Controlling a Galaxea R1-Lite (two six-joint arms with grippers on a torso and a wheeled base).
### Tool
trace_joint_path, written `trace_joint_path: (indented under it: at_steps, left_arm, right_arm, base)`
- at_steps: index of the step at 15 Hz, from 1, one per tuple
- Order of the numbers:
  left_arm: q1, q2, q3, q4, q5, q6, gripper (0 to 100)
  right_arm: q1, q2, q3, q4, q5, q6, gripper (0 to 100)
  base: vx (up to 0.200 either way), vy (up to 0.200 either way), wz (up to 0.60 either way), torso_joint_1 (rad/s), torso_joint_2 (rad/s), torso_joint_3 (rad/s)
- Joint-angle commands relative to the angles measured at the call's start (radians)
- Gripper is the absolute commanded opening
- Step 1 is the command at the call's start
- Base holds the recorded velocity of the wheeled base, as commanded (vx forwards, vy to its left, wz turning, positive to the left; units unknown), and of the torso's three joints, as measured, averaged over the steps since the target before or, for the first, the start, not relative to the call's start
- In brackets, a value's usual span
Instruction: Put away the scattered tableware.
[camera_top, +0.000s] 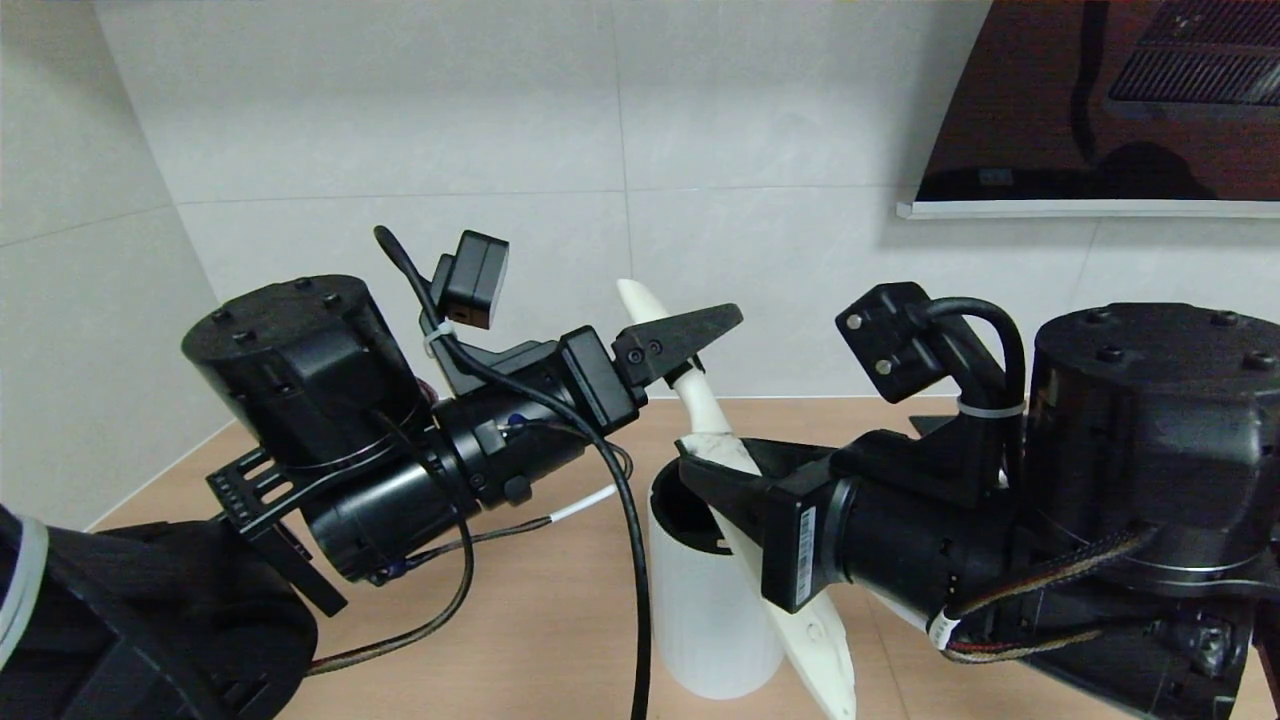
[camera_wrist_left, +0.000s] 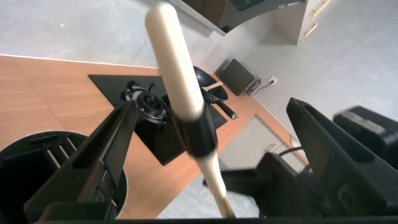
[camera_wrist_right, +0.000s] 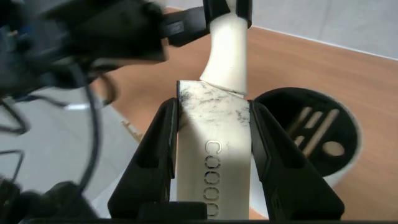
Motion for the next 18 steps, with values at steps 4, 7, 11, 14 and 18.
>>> trace_joint_path:
  at_steps: [4, 7, 11, 14, 18]
  left_arm:
    - [0.000, -0.003, 0.000, 0.000, 0.003, 0.000, 100]
    - [0.000, -0.003, 0.003, 0.000, -0.002, 0.002, 0]
    - [-0.002, 0.001, 0.001, 0.002, -0.002, 0.002, 0]
    - [-0.002, -0.002, 0.004, 0.000, 0.000, 0.000, 0]
    - [-0.003, -0.005, 0.001, 0.006, 0.000, 0.002, 0]
  right_arm:
    - [0.004, 0.004, 0.007, 0.000, 0.002, -0.001, 0]
    - [0.004, 0.007, 0.007, -0.002, 0.001, 0.001, 0]
    - [0.004, 0.004, 0.005, -0.002, 0.001, 0.001, 0]
    - [0.004, 0.003, 0.007, -0.008, 0.001, 0.001, 0]
    - [0.003, 0.009, 0.014, -0.037, -0.001, -0.001, 0]
  base:
    - [0.000, 0.000, 0.00, 0.000, 0.00, 0.000]
    - [0.000, 0.000, 0.00, 0.000, 0.00, 0.000]
    - [0.000, 0.000, 0.00, 0.000, 0.00, 0.000]
    - [0.000, 0.000, 0.00, 0.000, 0.00, 0.000]
    - [0.000, 0.000, 0.00, 0.000, 0.00, 0.000]
